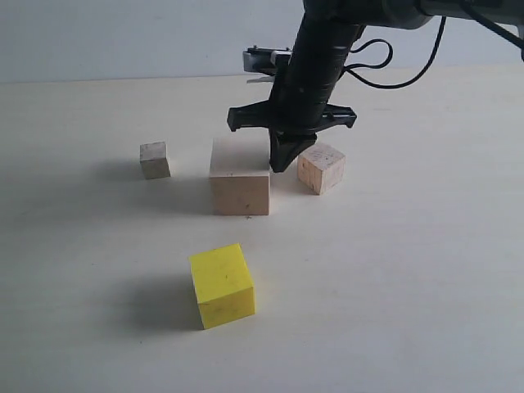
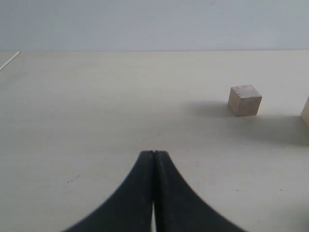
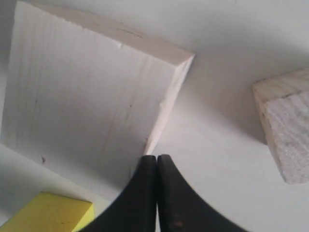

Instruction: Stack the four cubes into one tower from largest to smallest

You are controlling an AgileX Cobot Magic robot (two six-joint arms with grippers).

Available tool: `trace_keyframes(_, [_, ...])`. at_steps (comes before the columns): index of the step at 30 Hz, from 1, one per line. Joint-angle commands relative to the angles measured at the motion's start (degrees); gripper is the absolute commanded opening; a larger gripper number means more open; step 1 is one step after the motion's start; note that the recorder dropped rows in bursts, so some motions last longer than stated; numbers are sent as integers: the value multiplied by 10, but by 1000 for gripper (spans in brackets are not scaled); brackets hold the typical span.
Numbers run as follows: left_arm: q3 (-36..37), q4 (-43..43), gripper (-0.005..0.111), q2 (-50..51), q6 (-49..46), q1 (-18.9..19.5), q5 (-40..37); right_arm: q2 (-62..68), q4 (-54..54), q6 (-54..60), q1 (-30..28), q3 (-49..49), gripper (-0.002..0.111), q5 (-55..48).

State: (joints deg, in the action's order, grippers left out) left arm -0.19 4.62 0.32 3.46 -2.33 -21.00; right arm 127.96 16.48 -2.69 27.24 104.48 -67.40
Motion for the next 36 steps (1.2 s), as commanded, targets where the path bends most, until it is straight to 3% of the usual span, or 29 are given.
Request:
trace_keyframes(1, [2,-4,0,-3,-1,-4,4,-4,15,12,1,-2,0,1])
trace_keyframes(27, [2,-4,0,-3,-1,-4,4,-1,3,16,1,-2,0,30])
trace_keyframes(36, [2,-4,0,-3,-1,-4,4,-55,-97,-19,1,-2,0,11])
